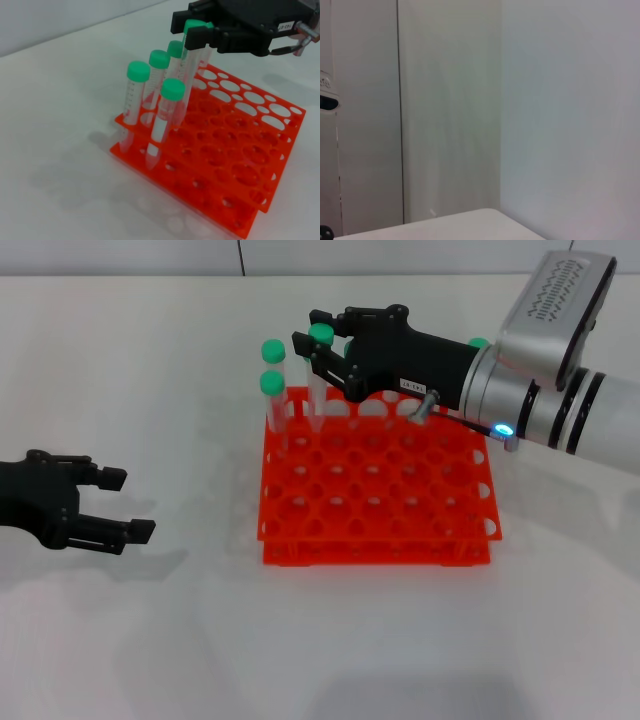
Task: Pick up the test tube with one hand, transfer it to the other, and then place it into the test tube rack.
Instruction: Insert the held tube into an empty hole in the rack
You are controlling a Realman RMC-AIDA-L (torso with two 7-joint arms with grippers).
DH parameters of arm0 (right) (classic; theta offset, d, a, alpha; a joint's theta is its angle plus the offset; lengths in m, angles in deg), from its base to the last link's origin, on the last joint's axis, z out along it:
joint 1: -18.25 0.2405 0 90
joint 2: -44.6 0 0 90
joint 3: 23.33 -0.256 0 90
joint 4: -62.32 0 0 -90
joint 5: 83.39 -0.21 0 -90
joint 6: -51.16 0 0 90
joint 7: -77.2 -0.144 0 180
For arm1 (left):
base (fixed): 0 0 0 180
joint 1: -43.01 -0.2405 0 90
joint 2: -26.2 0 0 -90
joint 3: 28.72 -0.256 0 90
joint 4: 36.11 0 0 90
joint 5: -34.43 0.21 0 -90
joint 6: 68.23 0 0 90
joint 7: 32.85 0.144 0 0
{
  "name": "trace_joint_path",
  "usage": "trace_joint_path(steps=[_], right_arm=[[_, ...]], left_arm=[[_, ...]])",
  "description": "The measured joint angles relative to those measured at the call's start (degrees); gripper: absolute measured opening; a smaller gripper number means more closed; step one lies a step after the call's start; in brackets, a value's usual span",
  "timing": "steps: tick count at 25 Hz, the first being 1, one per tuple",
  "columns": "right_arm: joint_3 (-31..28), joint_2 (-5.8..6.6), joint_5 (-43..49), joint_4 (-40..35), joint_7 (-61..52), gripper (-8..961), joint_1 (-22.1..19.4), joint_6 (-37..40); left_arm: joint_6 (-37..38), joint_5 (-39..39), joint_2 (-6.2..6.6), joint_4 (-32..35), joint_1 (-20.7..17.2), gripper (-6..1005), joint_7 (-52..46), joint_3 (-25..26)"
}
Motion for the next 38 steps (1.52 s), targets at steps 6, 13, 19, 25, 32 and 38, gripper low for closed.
trace_joint_path(steps=[6, 13, 19, 25, 32, 38], right_arm=[[0.31, 0.0, 0.0, 0.22, 0.0, 274, -0.12, -0.01], [0.35, 0.0, 0.01, -0.1, -0.1, 273, -0.33, -0.01], [0.35, 0.0, 0.02, -0.02, -0.25, 273, -0.42, -0.01], [0.73, 0.0, 0.02, 0.1, -0.12, 272, -0.43, 0.14], [1.49, 0.0, 0.24, 0.15, 0.02, 271, -0.42, 0.32], [1.8, 0.0, 0.33, 0.2, -0.08, 266, -0.43, 0.42]], left_arm=[[-0.02, 0.0, 0.0, -0.18, -0.01, 875, 0.0, -0.15], [-0.08, 1.11, -0.1, -0.24, 0.24, 875, 0.0, 0.07], [-0.09, 1.42, -0.16, -0.9, 0.68, 875, 0.25, 0.11], [-0.09, 1.47, -0.18, -1.34, 0.78, 876, 0.85, 0.12], [-0.08, 1.5, -0.18, -1.58, 0.92, 876, 1.49, 0.11], [-0.08, 1.5, -0.18, -1.58, 1.09, 876, 1.5, 0.11]])
